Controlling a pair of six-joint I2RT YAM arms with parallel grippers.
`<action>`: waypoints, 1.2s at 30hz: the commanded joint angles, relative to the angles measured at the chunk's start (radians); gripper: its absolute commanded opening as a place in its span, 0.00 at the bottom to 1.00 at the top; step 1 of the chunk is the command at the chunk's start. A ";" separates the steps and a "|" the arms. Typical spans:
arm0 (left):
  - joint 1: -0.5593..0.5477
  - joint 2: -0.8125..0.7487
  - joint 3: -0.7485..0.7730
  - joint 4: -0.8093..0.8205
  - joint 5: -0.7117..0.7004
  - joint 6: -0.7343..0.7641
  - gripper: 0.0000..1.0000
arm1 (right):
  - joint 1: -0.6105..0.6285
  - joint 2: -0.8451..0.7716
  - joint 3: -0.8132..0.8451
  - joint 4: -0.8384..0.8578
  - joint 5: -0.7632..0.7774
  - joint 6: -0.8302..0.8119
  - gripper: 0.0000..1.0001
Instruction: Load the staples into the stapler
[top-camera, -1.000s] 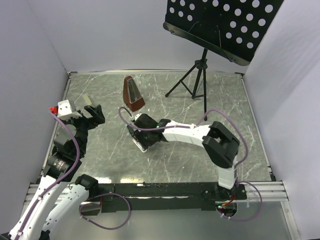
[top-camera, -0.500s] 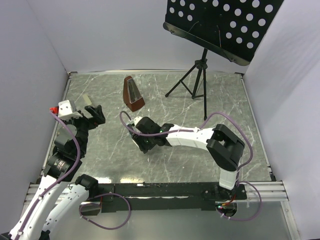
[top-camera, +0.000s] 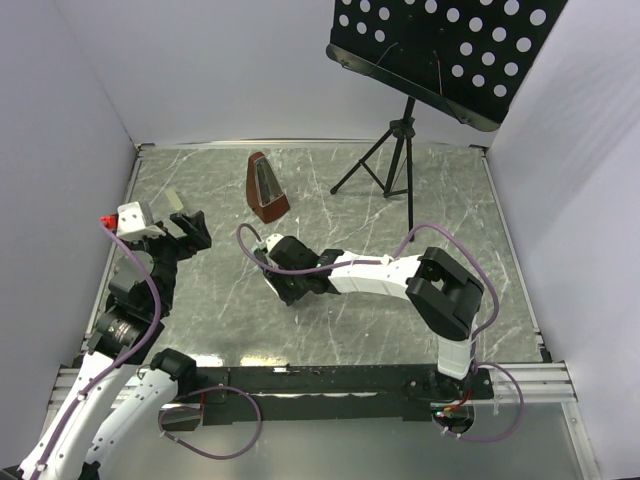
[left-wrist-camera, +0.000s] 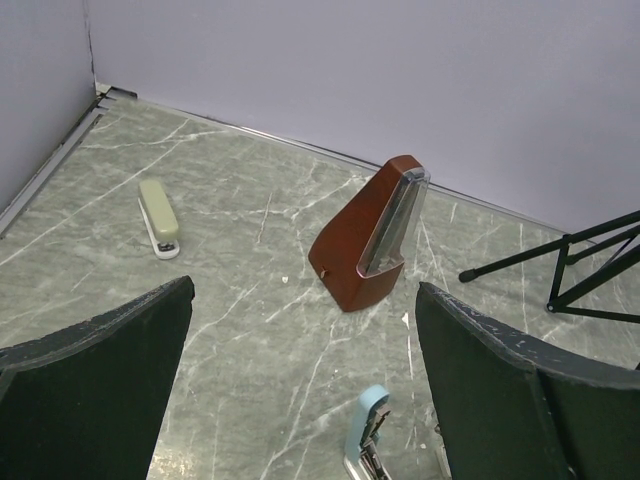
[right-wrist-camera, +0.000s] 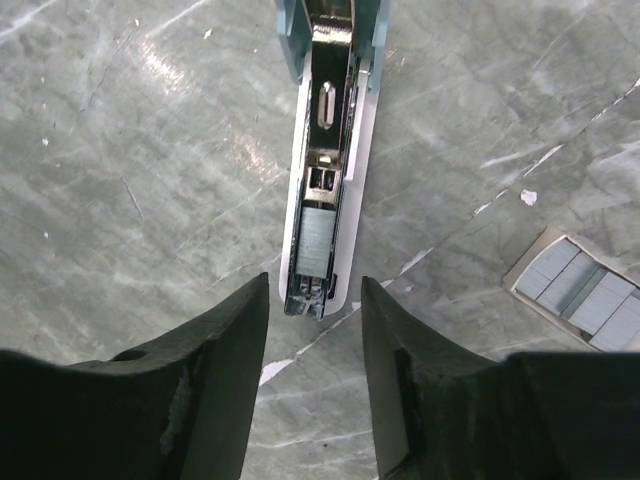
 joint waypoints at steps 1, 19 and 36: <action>-0.001 -0.011 -0.006 0.052 0.022 0.016 0.97 | 0.007 0.035 0.006 0.040 0.027 0.009 0.47; 0.006 -0.006 -0.020 0.075 0.068 0.028 0.97 | -0.039 -0.006 -0.012 0.021 0.040 -0.149 0.43; 0.017 0.063 -0.038 0.081 0.171 0.019 0.97 | -0.128 -0.181 -0.157 0.138 -0.163 -0.229 0.51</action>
